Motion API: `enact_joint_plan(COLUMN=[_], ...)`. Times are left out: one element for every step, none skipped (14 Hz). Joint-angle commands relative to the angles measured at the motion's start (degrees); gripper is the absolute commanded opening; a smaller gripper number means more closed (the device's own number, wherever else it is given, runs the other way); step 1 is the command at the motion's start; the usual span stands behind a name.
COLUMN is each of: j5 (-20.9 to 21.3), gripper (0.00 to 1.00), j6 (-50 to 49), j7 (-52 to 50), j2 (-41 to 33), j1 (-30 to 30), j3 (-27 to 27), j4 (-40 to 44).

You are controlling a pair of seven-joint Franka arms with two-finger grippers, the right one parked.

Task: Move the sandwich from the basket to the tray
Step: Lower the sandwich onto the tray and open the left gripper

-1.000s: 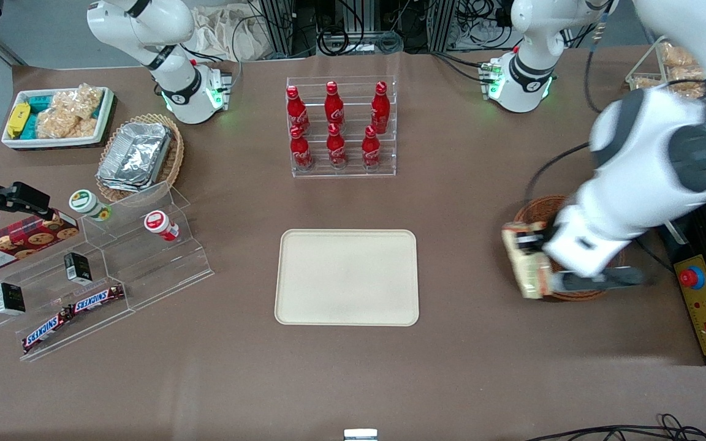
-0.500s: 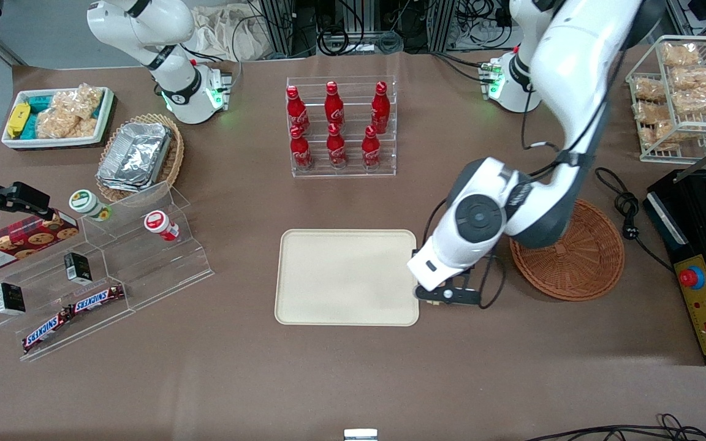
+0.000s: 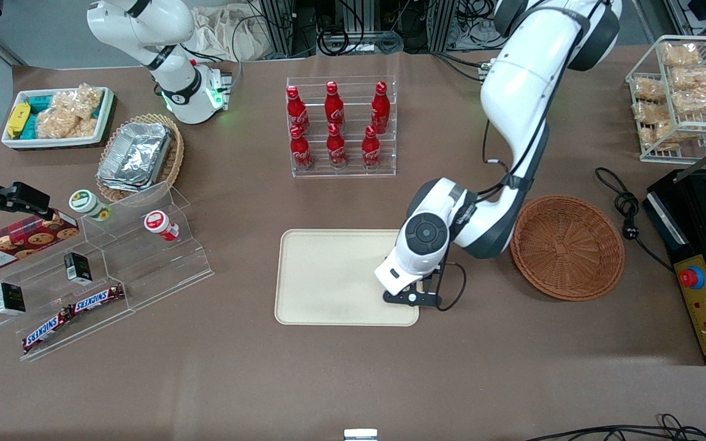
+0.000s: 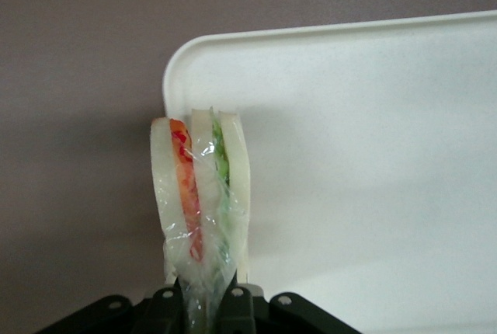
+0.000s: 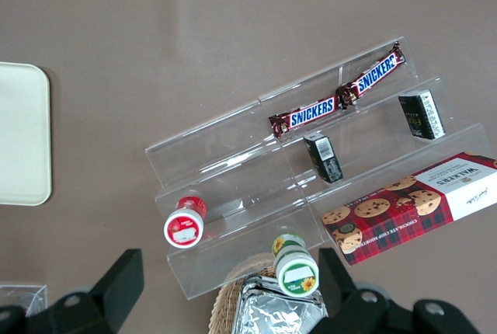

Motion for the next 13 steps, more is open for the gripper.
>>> enact_joint_plan(j5=[-1.32,-1.59,-2.55,-3.6,-3.87,-3.87,-3.79,-3.79,-3.79,-3.79,-3.52,-3.35,-3.35], gripper=[0.0,0.0,0.3,0.86,0.99,0.99,0.99,0.99,0.99,0.99,0.99,0.99,0.99], j6=[0.81,0.81,0.81,0.73,0.46,0.11,0.11,-0.24,-1.46,-3.91,-7.41,-11.02,-13.84], j7=[-0.68,-0.68,-0.68,-0.68,-0.68,-0.68,-0.51,-0.16,-0.24,-0.33,0.1,0.28,0.55], j2=[2.78,2.69,2.6,2.43,2.08,1.81,1.38,1.02,0.5,-0.55,-1.95,-3.36,-5.72], j1=[-1.52,-1.61,-1.53,-1.52,-1.52,-1.09,-0.74,-0.56,-0.47,-0.38,0.84,2.85,4.0], j3=[1.0,0.82,0.82,0.82,0.82,0.82,0.82,0.91,0.99,1.17,1.17,0.91,0.91], j4=[3.02,3.02,3.02,3.02,2.93,2.84,2.41,2.23,2.23,2.23,2.23,2.31,2.32])
